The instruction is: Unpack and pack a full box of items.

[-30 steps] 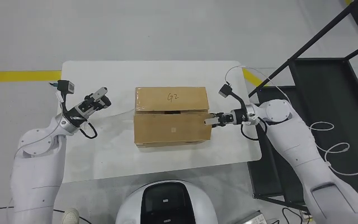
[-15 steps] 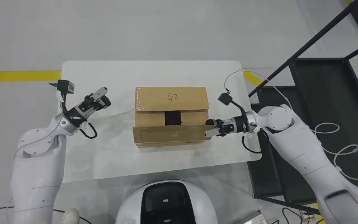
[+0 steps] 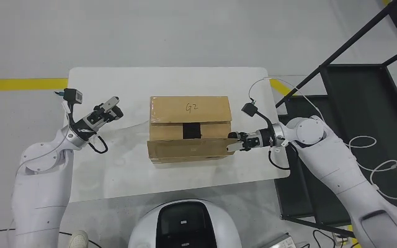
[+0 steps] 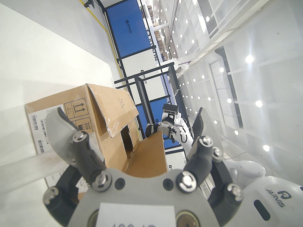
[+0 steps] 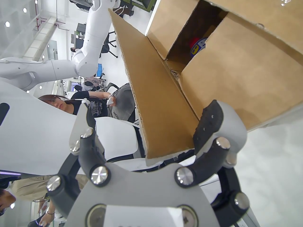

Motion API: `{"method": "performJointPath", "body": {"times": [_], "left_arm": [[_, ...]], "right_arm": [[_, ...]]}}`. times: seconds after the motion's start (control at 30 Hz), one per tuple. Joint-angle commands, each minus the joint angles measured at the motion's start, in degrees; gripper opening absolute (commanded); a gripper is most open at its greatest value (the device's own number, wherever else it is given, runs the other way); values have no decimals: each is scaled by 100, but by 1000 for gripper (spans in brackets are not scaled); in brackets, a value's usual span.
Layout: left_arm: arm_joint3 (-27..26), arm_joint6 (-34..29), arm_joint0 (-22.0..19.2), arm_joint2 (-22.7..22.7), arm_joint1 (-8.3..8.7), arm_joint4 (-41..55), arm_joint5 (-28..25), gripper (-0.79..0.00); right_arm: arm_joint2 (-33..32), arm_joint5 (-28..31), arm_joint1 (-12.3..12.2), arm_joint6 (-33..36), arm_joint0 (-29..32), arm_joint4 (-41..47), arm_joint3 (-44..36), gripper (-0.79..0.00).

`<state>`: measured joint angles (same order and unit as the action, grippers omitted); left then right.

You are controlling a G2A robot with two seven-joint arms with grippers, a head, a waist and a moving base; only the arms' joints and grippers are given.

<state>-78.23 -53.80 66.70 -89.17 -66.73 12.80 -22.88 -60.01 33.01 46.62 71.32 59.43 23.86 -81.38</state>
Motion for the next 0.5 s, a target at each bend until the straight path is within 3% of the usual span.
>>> {"method": "performJointPath", "body": {"times": [0.0, 0.47], "left_arm": [[0, 0, 0, 0, 0, 0, 0, 0], [0, 0, 0, 0, 0, 0, 0, 0]], "right_arm": [[0, 0, 0, 0, 0, 0, 0, 0], [3, -16, 2, -30, 11, -3, -11, 0]]}}
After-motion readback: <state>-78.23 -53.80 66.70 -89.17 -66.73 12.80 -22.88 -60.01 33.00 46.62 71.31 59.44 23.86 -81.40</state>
